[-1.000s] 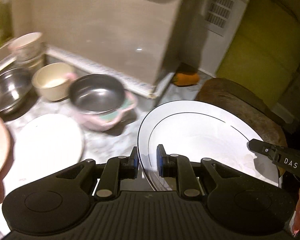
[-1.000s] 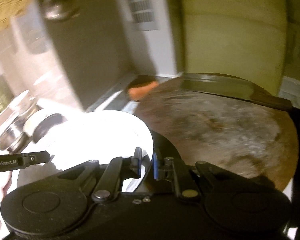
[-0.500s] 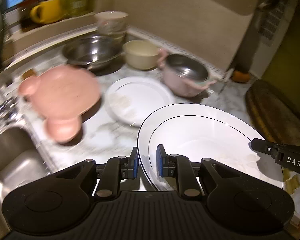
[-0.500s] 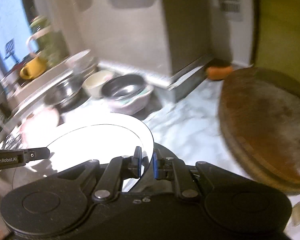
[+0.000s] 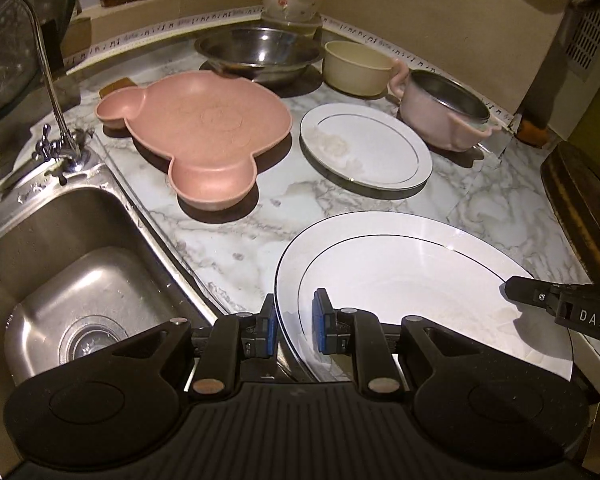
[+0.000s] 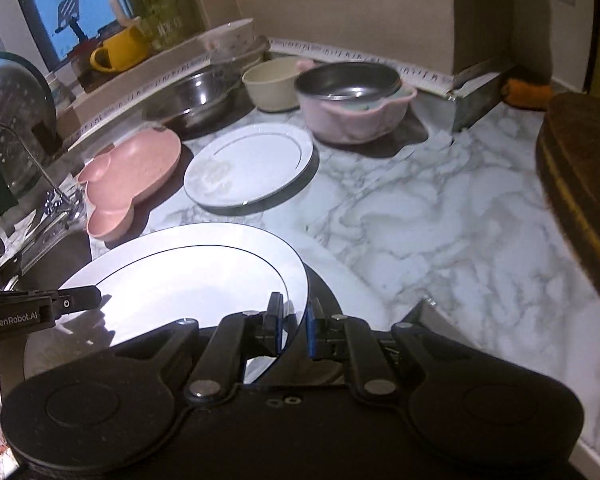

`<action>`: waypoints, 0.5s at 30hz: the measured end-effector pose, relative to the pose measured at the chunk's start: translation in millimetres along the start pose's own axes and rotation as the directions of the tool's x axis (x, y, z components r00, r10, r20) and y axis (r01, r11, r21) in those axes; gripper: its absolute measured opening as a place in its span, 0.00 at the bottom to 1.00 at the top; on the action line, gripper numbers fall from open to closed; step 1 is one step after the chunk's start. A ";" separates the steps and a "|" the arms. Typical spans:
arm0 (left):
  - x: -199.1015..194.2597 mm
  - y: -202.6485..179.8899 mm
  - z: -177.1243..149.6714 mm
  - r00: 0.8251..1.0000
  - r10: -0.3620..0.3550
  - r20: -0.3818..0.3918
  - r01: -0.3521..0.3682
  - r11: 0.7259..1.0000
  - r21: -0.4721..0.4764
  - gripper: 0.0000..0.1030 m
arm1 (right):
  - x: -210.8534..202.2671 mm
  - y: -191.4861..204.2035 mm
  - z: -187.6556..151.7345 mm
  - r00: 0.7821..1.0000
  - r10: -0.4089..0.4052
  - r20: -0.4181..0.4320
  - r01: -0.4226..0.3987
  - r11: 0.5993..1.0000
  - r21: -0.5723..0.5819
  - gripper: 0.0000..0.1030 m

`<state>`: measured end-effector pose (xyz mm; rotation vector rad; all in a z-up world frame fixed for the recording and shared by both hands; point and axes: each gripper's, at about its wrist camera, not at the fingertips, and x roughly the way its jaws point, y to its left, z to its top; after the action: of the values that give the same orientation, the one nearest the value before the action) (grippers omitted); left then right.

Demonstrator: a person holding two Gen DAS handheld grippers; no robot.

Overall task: Organize plates and bowls
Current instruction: 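Lift the white deep plate with both tools and carry it toward the flat white plate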

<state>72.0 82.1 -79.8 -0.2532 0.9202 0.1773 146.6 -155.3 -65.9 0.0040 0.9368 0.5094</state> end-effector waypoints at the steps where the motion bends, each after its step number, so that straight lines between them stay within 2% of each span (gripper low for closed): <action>1: 2.4 0.2 0.1 1.000 -0.003 -0.003 0.003 1.000 0.002 0.16 | 1.9 1.6 -1.1 1.000 -0.003 -0.003 0.003 1.000 -0.002 0.12; 7: 7.5 1.1 0.2 1.000 -0.012 0.004 0.012 1.000 0.025 0.16 | 9.9 -0.1 -3.3 1.000 -0.006 -0.010 0.006 1.000 -0.002 0.12; 13: 20.9 7.8 -6.2 0.998 -0.037 -0.049 0.037 0.999 0.012 0.18 | 21.6 -7.0 -2.4 0.999 0.022 -0.045 -0.021 1.000 0.023 0.12; 15: 20.6 5.9 -7.6 0.998 -0.036 -0.044 0.037 0.999 0.031 0.18 | 26.0 -8.6 -5.6 0.998 0.019 -0.059 -0.018 0.999 0.026 0.12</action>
<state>77.0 86.4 -101.6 -0.2450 0.9598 0.1240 158.4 -153.2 -91.2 0.0210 1.0021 0.5170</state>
